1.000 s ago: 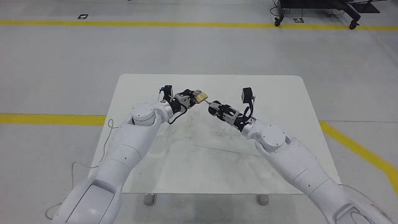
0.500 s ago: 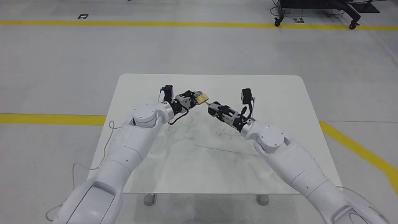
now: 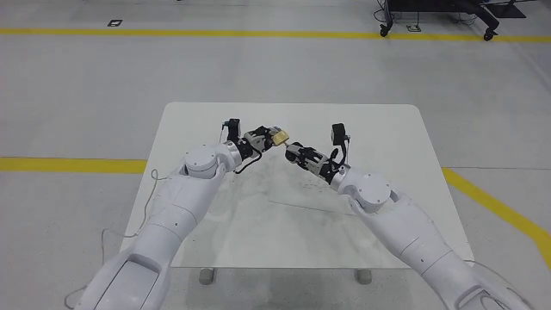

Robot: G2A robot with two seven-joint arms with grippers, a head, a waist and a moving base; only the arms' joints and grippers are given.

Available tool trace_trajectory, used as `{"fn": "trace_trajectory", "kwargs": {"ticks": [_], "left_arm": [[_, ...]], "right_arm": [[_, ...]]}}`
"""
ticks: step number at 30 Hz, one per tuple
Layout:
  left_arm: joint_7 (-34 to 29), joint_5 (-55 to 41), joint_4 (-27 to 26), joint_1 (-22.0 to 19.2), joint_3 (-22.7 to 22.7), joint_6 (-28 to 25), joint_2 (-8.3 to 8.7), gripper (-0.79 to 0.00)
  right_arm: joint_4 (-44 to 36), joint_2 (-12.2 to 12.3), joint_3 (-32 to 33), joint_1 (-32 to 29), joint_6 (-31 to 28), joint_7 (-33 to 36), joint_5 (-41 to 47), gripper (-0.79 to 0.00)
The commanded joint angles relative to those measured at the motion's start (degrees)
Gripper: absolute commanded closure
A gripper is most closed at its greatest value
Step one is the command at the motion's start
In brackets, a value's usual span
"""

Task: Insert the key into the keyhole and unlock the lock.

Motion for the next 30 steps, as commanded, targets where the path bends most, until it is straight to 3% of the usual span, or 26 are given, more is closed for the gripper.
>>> {"fn": "trace_trajectory", "kwargs": {"ticks": [1, 22, 23, 25, 26, 28, 29, 30], "left_arm": [[0.02, 0.32, -0.2, 0.12, 0.01, 0.05, -0.02, 0.0], [-1.53, 1.99, -1.28, 0.69, -0.59, -0.46, -0.08, 0.0], [-1.57, 2.02, -1.24, 0.64, -0.64, -0.43, -0.08, 0.0], [-1.56, 2.15, -1.15, 0.57, -0.74, -0.61, -0.09, 0.0], [-1.56, 2.15, -1.1, 0.55, -0.79, -0.66, -0.11, 0.0], [-1.61, 2.16, -1.01, 0.51, -0.9, -0.86, -0.13, 0.0], [-1.65, 2.18, -0.94, 0.48, -0.95, -0.9, -0.13, 0.0], [-1.59, 2.18, -0.87, 0.44, -1.03, -0.98, -0.14, 0.0]], "right_arm": [[0.33, -0.15, 0.22, 0.03, 0.0, 0.18, -0.08, 0.0], [4.0, -1.96, 1.94, 1.32, -2.13, 1.72, -0.66, 0.0], [4.13, -2.05, 2.01, 1.35, -2.3, 1.78, -0.71, -0.028], [4.32, -2.18, 2.28, 1.32, -2.9, 1.81, -0.74, -0.277], [4.39, -2.23, 2.43, 1.3, -3.16, 1.78, -0.83, -0.348], [4.33, -2.33, 2.78, 1.1, -3.82, 1.76, -0.75, -0.696], [4.29, -2.39, 2.98, 0.96, -3.87, 2.17, -0.15, -0.785], [4.1, -2.45, 3.23, 0.8, -4.08, 2.63, 0.62, -0.785]]}}
